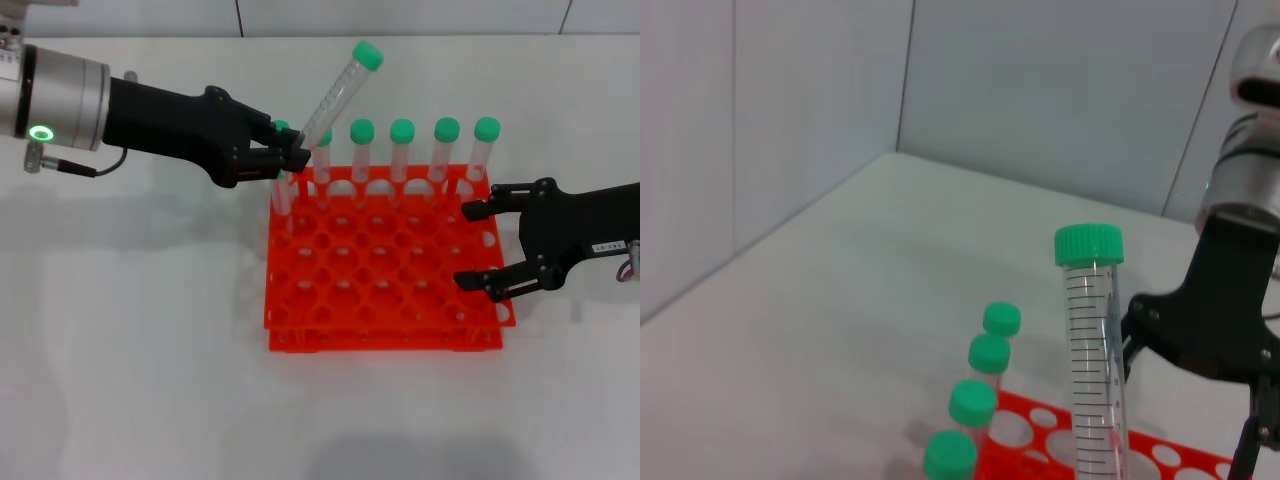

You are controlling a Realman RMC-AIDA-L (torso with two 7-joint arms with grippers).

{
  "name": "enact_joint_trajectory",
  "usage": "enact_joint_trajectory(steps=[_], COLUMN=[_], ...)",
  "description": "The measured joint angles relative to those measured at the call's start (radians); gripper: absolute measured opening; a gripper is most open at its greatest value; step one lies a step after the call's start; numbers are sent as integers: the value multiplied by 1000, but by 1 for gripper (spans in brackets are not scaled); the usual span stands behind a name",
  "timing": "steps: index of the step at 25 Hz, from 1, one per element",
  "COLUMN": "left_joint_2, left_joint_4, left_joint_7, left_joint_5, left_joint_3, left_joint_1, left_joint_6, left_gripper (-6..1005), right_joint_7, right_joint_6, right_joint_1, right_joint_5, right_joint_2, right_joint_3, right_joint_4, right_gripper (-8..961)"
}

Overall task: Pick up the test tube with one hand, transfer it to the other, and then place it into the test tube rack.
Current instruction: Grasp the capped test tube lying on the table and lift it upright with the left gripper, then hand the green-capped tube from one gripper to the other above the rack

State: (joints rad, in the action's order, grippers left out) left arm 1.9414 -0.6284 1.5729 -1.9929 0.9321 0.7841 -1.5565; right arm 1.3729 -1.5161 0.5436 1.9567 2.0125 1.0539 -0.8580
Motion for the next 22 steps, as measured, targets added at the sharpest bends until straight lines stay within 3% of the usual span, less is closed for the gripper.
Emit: enact_joint_trajectory(steps=[22], left_joint_2=[37], left_joint_4=[1], left_joint_7=[-22], left_joint_5=[-12], left_joint_3=[9], left_joint_1=[4], left_joint_6=[27], left_gripper=[211], right_joint_7=[0], right_joint_6=[1], right_joint_1=[1], right_joint_5=[1], right_joint_2=[0], right_joint_3=[-3], right_joint_4=[0], right_gripper=[868])
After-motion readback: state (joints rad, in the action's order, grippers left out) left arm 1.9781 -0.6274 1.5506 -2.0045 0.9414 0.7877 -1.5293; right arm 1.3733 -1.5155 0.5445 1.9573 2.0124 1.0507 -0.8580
